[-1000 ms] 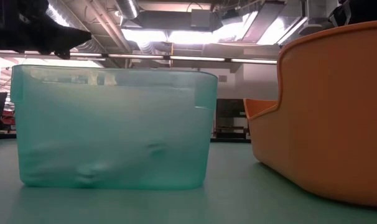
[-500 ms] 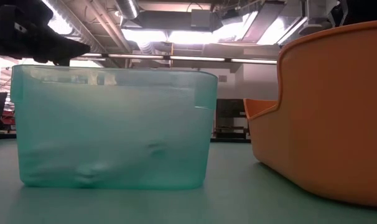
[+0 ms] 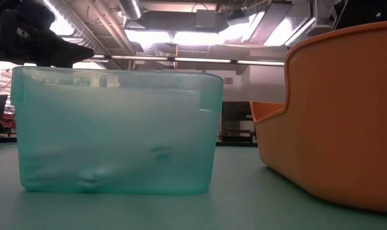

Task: Sort silverware by color (type)
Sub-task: Return to Home Position

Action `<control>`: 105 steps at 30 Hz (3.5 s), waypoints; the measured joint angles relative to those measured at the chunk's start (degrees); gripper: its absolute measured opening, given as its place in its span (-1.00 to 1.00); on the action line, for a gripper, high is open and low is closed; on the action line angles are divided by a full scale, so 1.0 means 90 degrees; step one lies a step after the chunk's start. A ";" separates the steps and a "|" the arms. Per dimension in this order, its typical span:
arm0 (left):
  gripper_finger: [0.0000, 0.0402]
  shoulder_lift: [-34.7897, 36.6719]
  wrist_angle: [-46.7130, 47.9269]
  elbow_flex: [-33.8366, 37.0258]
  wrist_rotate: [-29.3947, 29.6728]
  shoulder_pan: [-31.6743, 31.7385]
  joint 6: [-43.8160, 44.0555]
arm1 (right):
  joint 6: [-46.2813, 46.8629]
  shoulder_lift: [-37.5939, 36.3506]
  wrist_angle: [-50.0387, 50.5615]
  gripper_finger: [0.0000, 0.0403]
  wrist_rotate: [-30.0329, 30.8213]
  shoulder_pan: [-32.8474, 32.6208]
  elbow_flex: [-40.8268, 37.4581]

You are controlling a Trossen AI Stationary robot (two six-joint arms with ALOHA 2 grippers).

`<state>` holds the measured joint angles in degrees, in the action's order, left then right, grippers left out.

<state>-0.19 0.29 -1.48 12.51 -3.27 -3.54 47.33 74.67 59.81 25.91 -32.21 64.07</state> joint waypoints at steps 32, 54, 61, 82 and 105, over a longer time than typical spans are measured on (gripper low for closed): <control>-1.00 -0.0022 0.0005 0.0001 -0.0014 0.0000 0.0004 | -0.2342 -0.0022 -0.2146 -0.95 -0.1124 0.0600 0.0633; -1.00 -0.0022 0.0005 0.0001 0.0001 0.0000 0.0004 | -0.3271 -0.2317 -0.0901 -1.00 -0.0877 0.0580 0.1601; -1.00 -0.0022 0.0005 -0.0002 0.0001 -0.0001 0.0006 | -0.3311 -0.3468 -0.0884 -1.00 -0.0429 0.0580 0.0749; -1.00 -0.0022 0.0007 -0.0002 0.0003 0.0000 0.0009 | -0.3333 -0.6523 -0.3136 -1.00 -0.0536 0.0580 -0.3225; -1.00 -0.0022 0.0007 -0.0002 0.0004 0.0000 0.0010 | -0.4630 -0.6955 -0.5576 -1.00 -0.0950 0.0583 -0.5513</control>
<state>-0.38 0.36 -1.50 12.54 -3.27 -3.45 5.66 12.08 9.63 17.36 -26.96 14.46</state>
